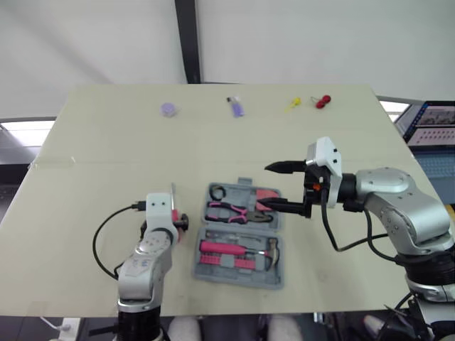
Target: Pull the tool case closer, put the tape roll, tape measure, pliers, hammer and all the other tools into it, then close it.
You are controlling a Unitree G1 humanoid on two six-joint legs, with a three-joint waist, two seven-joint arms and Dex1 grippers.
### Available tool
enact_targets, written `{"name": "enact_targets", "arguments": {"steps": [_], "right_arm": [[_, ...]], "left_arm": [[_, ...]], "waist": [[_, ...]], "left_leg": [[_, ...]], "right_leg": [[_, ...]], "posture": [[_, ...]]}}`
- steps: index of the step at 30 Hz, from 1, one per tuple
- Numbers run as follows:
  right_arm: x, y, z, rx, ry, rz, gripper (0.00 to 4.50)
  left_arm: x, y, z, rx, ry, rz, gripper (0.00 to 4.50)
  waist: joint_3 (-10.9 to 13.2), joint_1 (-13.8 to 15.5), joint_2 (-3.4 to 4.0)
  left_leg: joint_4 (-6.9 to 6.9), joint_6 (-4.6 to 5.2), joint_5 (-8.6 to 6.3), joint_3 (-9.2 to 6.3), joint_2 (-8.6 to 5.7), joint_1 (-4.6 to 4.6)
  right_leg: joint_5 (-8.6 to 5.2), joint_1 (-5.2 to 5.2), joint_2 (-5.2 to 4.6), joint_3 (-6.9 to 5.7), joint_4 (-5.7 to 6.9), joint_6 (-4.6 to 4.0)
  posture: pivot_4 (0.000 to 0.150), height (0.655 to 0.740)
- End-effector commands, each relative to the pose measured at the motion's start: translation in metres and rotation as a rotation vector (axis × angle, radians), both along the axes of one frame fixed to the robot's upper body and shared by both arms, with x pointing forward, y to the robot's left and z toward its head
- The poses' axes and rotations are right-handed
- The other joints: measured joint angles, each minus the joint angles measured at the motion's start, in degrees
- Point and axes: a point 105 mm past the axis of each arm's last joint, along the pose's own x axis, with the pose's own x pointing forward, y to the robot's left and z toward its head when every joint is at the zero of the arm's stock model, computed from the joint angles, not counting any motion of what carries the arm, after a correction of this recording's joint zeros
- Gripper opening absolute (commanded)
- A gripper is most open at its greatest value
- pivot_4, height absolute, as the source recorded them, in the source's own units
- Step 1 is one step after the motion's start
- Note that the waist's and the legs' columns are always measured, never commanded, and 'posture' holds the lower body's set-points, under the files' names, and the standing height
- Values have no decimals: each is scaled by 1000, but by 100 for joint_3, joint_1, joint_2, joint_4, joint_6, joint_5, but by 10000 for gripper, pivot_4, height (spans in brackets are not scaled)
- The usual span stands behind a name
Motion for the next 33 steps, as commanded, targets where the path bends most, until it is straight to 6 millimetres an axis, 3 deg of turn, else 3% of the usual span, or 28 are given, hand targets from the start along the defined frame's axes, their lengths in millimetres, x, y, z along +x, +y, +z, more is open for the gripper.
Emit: {"name": "enact_targets", "arguments": {"steps": [1, 4, 7, 11, 12, 13, 22, 25, 30, 32, 33], "right_arm": [[-8, 0, 10, 6, -40, 25, 44445], [-8, 0, 10, 7, -39, 20, 44445], [-8, 1, 10, 12, -39, 20, 45000], [-9, 2, 10, 15, -41, 25, 45000], [-10, 2, 10, 14, -44, 30, 45000], [-11, 3, 10, 12, -45, 37, 45000], [-13, 4, 8, -2, -47, 75, 45000], [-12, 4, 8, 2, -56, 74, 45000], [-12, -3, 11, 12, -75, 61, 45000], [-12, -7, 11, 7, -78, 54, 45000], [-14, -12, 9, -9, -76, 45, 45000]], "left_arm": [[-1, -9, -8, -11, 44, -22, 45000], [-2, -8, -10, -14, 56, -23, 45000], [-1, -8, -10, -21, 57, -21, 36508], [1, -6, -11, -30, 60, -12, 16594], [2, -6, -11, -29, 58, -11, 9639], [3, -6, -11, -30, 56, -11, 6071], [14, -2, -8, -20, 34, -34, 5970], [22, -1, 6, 25, -45, -117, 5970], [44, 31, 72, 145, -282, -323, 5970], [48, 28, 94, 178, -353, -452, 5970], [48, 17, 111, 209, -413, -622, 5970]], "waist": [[0, 38, 0], [0, 68, 0], [0, 66, 0], [-1, 62, 0], [-1, 61, 0], [0, 62, 0], [-1, 70, 0], [-1, 73, 0], [6, 56, -9], [6, 64, -8], [6, 73, -8]], "left_leg": [[1, 0, 0, 0, 0, 0], [4, 0, 0, 0, 0, 0], [7, 0, 0, 0, 0, 0], [4, 0, 0, 0, 0, 1], [4, 0, 0, 0, 0, 1], [3, 0, 0, 0, 0, 2], [12, 0, 0, -1, 0, 2], [15, 0, 0, -1, 0, 2], [8, -2, 1, -1, 1, -9], [10, -2, 1, 0, 1, -16], [9, -2, 1, 0, 0, -17]], "right_leg": [[0, 0, 0, 0, 0, 0], [0, 0, 0, 0, 1, 0], [0, 1, 0, 0, 2, -1], [0, 1, 1, 0, 2, -1], [0, 1, 1, 0, 2, -1], [0, 1, 1, 0, 2, -1], [0, 4, 0, 0, 8, -1], [0, 3, 0, 0, 8, -1], [0, -15, 3, -2, 12, -1], [0, -20, 2, -3, 12, -2], [0, -16, 1, -4, 7, -2]], "posture": [[1500, 7400], [1500, 7400], [1500, 7400], [1500, 7400], [1500, 7400], [1500, 7400], [1500, 7400], [1500, 7400], [1500, 7400], [1500, 7400], [1500, 7400]]}}
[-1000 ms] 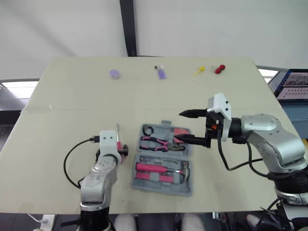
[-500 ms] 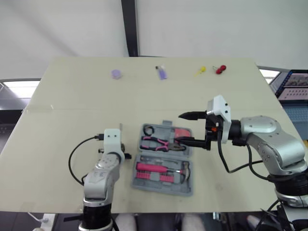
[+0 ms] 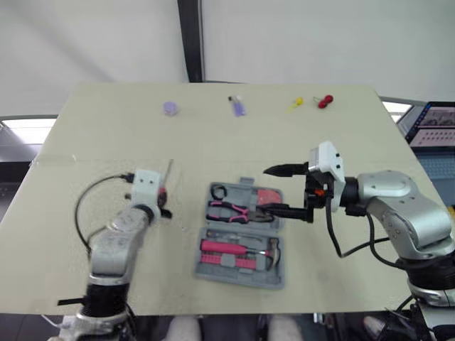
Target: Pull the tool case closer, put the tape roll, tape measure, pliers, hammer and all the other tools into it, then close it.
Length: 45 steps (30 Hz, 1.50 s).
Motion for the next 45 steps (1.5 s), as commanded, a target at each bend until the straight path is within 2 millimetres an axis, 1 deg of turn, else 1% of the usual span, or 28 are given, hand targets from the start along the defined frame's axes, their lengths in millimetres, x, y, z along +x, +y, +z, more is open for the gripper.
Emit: {"name": "enact_targets", "arguments": {"steps": [1, 2, 3, 4, 7, 9, 11, 13, 15, 18, 21, 23, 28, 31, 33, 35, 39, 45], "right_arm": [[-8, -13, 8, -19, -47, 3, 45000], [-10, -17, 7, -30, -45, -1, 45000], [-11, -19, 6, -36, -42, -3, 45000], [-14, -22, 4, -49, -37, -4, 45000], [-21, -30, 6, -65, -35, -5, 45000], [-25, -34, 9, -66, -37, -6, 45000], [-31, -40, 15, -70, -34, -5, 45000], [-39, -43, 18, -71, -39, 3, 45000], [-48, -44, 19, -69, -40, 14, 45000], [-66, -41, 14, -91, -40, 61, 45000], [-86, -34, 6, -98, -24, 121, 45000], [-93, -32, 1, -110, -17, 138, 45000], [-92, -39, -12, -170, -10, 125, 45000], [-93, -39, -14, -174, -3, 130, 45000], [-94, -40, -18, -191, 10, 137, 45000], [-93, -40, -19, -196, 14, 139, 45000], [-89, -41, -20, -204, 14, 140, 45000], [-86, -43, -24, -218, 16, 139, 45000]], "left_arm": [[-4, -39, 50, 79, -165, -458, 5970], [-8, -46, 57, 118, -184, -564, 5970], [-11, -50, 60, 143, -187, -637, 5970], [-17, -59, 57, 166, -154, -760, 5970], [-38, -77, 46, 185, -42, -1034, 5970], [-46, -84, 42, 193, -9, -1130, 5970], [-55, -97, 34, 232, 30, -1250, 5970], [-63, -110, 23, 239, 94, -1330, 5970], [-71, -117, 12, 253, 157, -1387, 5970], [-81, -122, -3, 260, 248, -1440, 5970], [-87, -128, -9, 253, 312, -1470, 5970], [-89, -129, -12, 259, 348, -1473, 5970], [-92, -126, -29, 345, 432, -1450, 5970], [-98, -128, -29, 331, 475, -1446, 5970], [-107, -130, -28, 317, 515, -1461, 5970], [-112, -133, -27, 323, 528, -1460, 5970], [-112, -137, -29, 349, 534, -1415, 5970], [-115, -137, -43, 379, 598, -1372, 5970]], "waist": [[1, 33, -1], [1, 49, -3], [1, 46, -2], [1, 34, -1], [4, 3, 2], [11, -22, 12], [19, -17, 14], [20, 1, 13], [22, 14, 9], [27, 30, 3], [29, 36, 1], [31, 35, -1], [31, 35, -1], [33, 37, -3], [35, 46, -6], [35, 51, -7], [35, 55, -7], [36, 83, -8]], "left_leg": [[1, 1, 0, -1, -1, -2], [2, 1, 0, -4, -3, -6], [4, 1, -1, -7, -3, -13], [6, 3, -2, -3, -5, -14], [3, 4, -2, 1, -5, -11], [0, 3, -2, 2, -5, -9], [1, 3, -2, 3, -4, -8], [3, 4, -2, 3, -4, -8], [6, 4, -2, 2, -5, -9], [14, 5, -3, 1, -5, -11], [22, 6, -3, -4, -5, -17], [26, 7, -4, -5, -5, -18], [30, 8, -4, -6, -5, -17], [31, 8, -4, -6, -5, -17], [35, 9, -5, -6, -5, -18], [38, 10, -5, -8, -4, -19], [41, 11, -6, -9, -4, -19], [45, 13, -7, -9, -4, -20]], "right_leg": [[0, 1, -1, 0, -3, 0], [0, 1, -2, -4, -3, 0], [0, 0, -1, -8, -6, 0], [1, 0, -2, -6, -8, 0], [2, -1, -2, -6, -8, 2], [2, -3, -1, -5, -6, 2], [2, -4, -1, -2, -3, 2], [2, -4, -1, -2, -2, 2], [2, -2, -1, -2, -2, 3], [3, 0, -2, -2, -2, 5], [3, 1, -2, -3, 0, 5], [4, 1, -2, -2, 1, 6], [4, 3, -2, -1, 2, 7], [4, 2, -2, -2, 2, 7], [4, 4, -2, -2, 2, 7], [4, 4, -2, -1, 2, 7], [4, 5, -2, -1, 2, 7], [4, 6, -2, 0, 3, 7]], "posture": [[1500, 7400], [1500, 7400], [1500, 7400], [1500, 7400], [1500, 7400], [1500, 7400], [1500, 7400], [1500, 7400], [1500, 7400], [1500, 7400], [1500, 7400], [1500, 7400], [1500, 7400], [1500, 7400], [1500, 7400], [1500, 7400], [1500, 7400], [1500, 7400]]}}
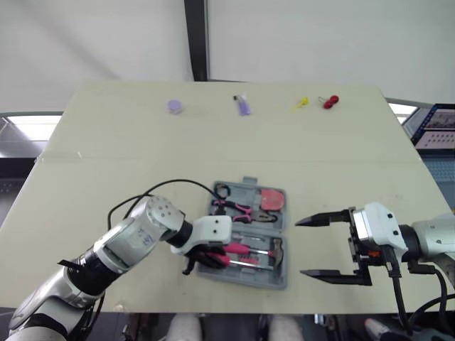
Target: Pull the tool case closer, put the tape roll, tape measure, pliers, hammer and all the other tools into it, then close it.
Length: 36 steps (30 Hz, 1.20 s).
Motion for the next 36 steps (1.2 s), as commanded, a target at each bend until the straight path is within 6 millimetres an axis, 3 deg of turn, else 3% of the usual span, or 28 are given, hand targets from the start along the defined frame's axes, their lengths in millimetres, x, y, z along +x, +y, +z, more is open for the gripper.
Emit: {"name": "enact_targets", "arguments": {"steps": [1, 8, 36], "right_arm": [[-1, 2, 1, -12, -14, 29, 45000], [-1, 3, 1, -14, -11, 32, 45000], [1, 6, -1, -16, -14, 10, 45000]], "left_arm": [[-4, -5, -1, 23, -26, -14, 5970], [-5, -17, -1, 33, -25, -8, 5970], [-7, -31, -12, 74, -13, -9, 5970]], "waist": [[0, 15, 0], [0, 105, 0], [0, 110, 0]], "left_leg": [[2, 0, 0, 0, 0, 0], [20, 7, -4, -1, 0, -10], [25, 8, -5, -2, 0, -12]], "right_leg": [[0, 0, 0, 0, 0, 0], [1, 0, 0, 0, 1, 2], [2, -1, 0, 0, 3, 3]], "posture": [[1500, 7400], [1500, 7400], [1500, 7400]]}}
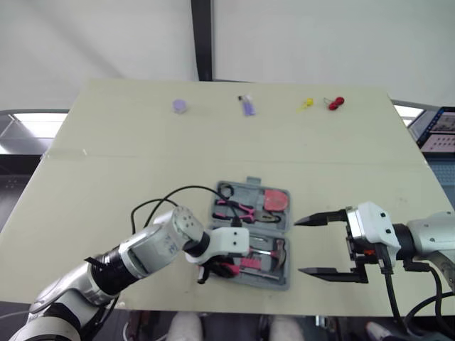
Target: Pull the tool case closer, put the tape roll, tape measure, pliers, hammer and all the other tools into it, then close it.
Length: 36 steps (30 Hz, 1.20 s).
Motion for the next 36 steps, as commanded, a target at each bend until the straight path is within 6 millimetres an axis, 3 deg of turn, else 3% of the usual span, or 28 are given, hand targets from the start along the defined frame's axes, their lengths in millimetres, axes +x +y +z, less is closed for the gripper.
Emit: {"name": "enact_targets", "arguments": {"steps": [1, 36], "right_arm": [[-3, 4, 4, -3, -20, 16, 45000], [0, 5, 3, 3, -19, -3, 45000]], "left_arm": [[-1, -5, 4, -16, -9, -17, 5970], [7, -13, 7, 14, -133, -74, 5970]], "waist": [[0, -2, 0], [0, -5, 0]], "left_leg": [[0, 0, 0, 0, 0, 0], [4, 0, 0, 0, 0, 0]], "right_leg": [[0, 0, 0, 0, 0, 0], [0, 0, 0, 0, 2, 0]], "posture": [[1500, 7400], [1500, 7400]]}}
